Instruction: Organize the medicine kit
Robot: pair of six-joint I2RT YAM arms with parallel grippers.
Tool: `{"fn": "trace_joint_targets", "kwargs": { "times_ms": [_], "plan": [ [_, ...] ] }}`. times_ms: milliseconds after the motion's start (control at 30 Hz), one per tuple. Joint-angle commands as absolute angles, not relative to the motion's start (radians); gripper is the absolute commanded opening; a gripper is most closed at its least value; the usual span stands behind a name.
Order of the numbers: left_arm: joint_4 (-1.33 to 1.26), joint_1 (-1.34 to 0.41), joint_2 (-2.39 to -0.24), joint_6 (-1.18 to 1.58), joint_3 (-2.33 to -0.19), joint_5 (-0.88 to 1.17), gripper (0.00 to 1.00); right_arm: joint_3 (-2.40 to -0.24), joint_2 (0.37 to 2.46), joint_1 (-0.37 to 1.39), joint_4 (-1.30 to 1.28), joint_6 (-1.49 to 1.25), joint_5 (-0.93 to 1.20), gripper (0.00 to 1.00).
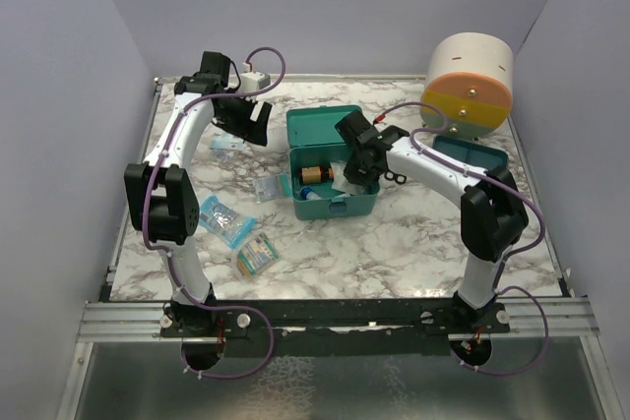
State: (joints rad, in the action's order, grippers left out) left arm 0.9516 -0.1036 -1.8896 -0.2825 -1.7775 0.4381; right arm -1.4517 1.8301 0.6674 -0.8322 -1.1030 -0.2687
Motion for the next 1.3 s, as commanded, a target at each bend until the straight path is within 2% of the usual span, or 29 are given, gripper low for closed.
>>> {"fn": "trace_joint_targets", "kwargs": {
  "times_ms": [0,67,200,267,567,600,667,733,867,1267],
  "plan": [
    [0.953,-0.095,-1.831,-0.278,-1.767,0.445,0.82,-1.480,1.851,0.662,-0.806,-1.089,-0.310,0.01],
    [0.953,-0.095,-1.829,-0.279,-1.766,0.441,0.82,-1.484,1.845,0.661,-0.798,-1.083,-0.308,0.04],
    [0.954,-0.095,-1.830,-0.275,-1.767,0.441,0.82,-1.499,1.836,0.662,-0.783,-1.042,-0.302,0.23],
    [0.955,-0.095,-1.832,-0.275,-1.768,0.440,0.82,-1.508,1.834,0.662,-0.785,-1.033,-0.305,0.30],
    [0.967,-0.095,-1.839,-0.287,-1.799,0.412,0.82,-1.541,1.798,0.662,-0.790,-0.997,-0.306,0.35],
    [0.969,-0.095,-1.837,-0.291,-1.798,0.410,0.82,-1.549,1.794,0.662,-0.797,-0.994,-0.303,0.40],
    [0.976,-0.095,-1.830,-0.306,-1.792,0.407,0.82,-1.563,1.787,0.663,-0.812,-0.991,-0.300,0.55],
    [0.983,-0.095,-1.819,-0.336,-1.775,0.406,0.82,-1.576,1.778,0.662,-0.828,-0.989,-0.296,0.63],
    [1.004,-0.095,-1.790,-0.427,-1.720,0.402,0.83,-1.593,1.742,0.663,-0.843,-0.974,-0.298,0.67],
    [1.014,-0.131,-1.778,-0.706,-1.536,0.491,0.82,-1.720,1.644,0.662,-0.895,-0.970,-0.373,0.68]
  ]
}}
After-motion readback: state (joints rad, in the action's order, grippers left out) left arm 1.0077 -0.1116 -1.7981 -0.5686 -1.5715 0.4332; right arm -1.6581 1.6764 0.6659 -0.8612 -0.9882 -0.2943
